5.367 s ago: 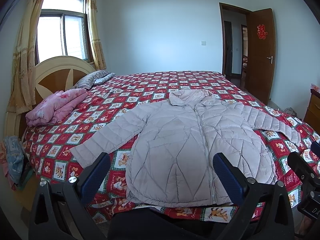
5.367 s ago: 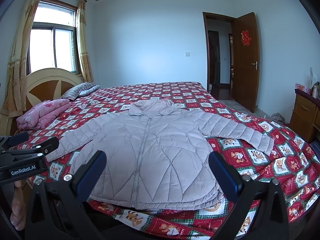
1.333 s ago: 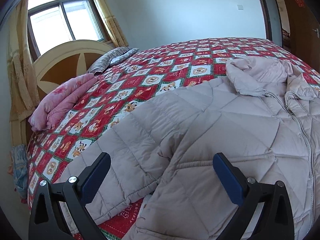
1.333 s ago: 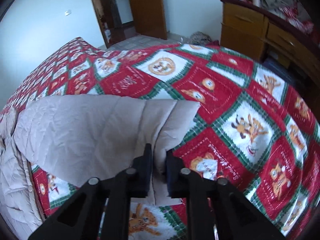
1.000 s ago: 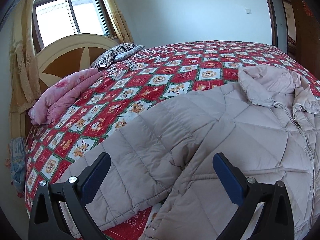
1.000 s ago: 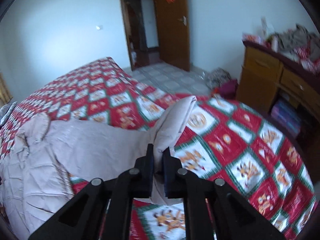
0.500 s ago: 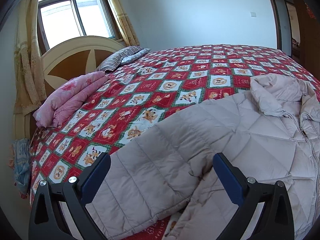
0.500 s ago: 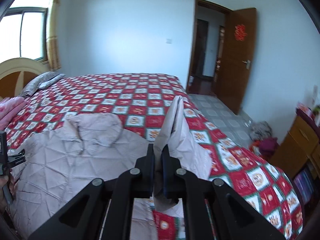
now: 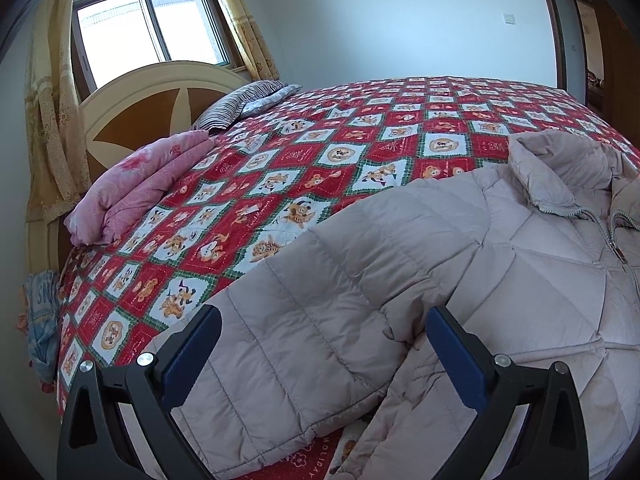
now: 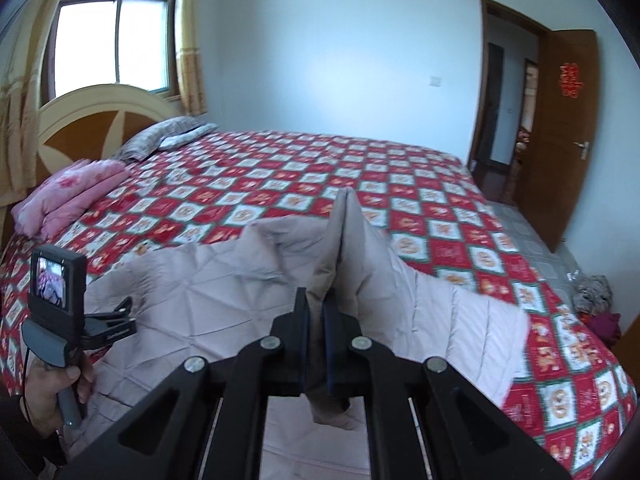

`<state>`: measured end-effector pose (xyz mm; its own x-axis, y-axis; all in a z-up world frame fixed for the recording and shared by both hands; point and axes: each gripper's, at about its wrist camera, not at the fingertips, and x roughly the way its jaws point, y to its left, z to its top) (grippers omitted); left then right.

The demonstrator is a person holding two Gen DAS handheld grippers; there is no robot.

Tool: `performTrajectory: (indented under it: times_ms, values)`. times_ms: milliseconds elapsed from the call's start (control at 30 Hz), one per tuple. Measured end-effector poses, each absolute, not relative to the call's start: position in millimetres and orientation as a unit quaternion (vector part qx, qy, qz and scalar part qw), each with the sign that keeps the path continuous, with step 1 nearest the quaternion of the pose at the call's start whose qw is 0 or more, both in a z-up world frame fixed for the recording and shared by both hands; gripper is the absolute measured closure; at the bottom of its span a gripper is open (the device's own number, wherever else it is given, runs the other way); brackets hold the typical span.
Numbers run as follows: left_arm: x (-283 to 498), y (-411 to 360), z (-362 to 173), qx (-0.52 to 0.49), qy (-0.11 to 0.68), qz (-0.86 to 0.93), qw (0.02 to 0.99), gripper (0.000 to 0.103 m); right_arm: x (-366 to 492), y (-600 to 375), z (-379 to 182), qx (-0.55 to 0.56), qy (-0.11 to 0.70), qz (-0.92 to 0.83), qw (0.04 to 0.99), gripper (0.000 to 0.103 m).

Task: Fold large clothes
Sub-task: 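Fold the held sleeve across the jacket body with the right gripper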

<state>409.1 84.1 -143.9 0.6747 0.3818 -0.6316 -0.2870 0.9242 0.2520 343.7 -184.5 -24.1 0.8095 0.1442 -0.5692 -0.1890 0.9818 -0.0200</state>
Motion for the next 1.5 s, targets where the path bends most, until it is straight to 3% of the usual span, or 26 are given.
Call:
performTrajectory:
  times_ms: [667,700,767,833,1100,1333,1500]
  values:
    - [399.1,95.1,-121.1,0.060,0.332,0.221,0.915,0.001,381.9,-73.0,-121.3,-0.013,0.379,0.207,0.902,0.094]
    - [398.8,93.6,-119.9,0.061,0.333,0.223,0.914,0.001,381.4,-73.2,-121.3,-0.012,0.376,0.207,0.903,0.089]
    - [395.8,89.8,-114.9,0.057,0.332,0.225,0.914,0.001,376.0,-81.5,-116.4,-0.004,0.364,0.206,0.909,0.046]
    - [392.2,82.4,-108.3,0.055,0.326,0.222,0.917,0.001,364.7,-103.2,-102.0,0.015,0.333,0.194,0.923,0.036]
    - [395.7,-1.9,-90.4,0.078,0.306,0.154,0.936,0.001,355.1,-214.4,-67.1,0.041,0.281,0.080,0.955,0.036]
    - [416.9,-77.6,-115.2,0.159,0.297,0.138,0.931,0.001,383.7,-357.8,-94.5,0.138,0.314,-0.083,0.935,0.044]
    - [436.0,-70.5,-153.4,0.228,0.315,0.193,0.901,0.001,406.2,-366.2,-125.1,0.154,0.354,-0.052,0.921,0.049]
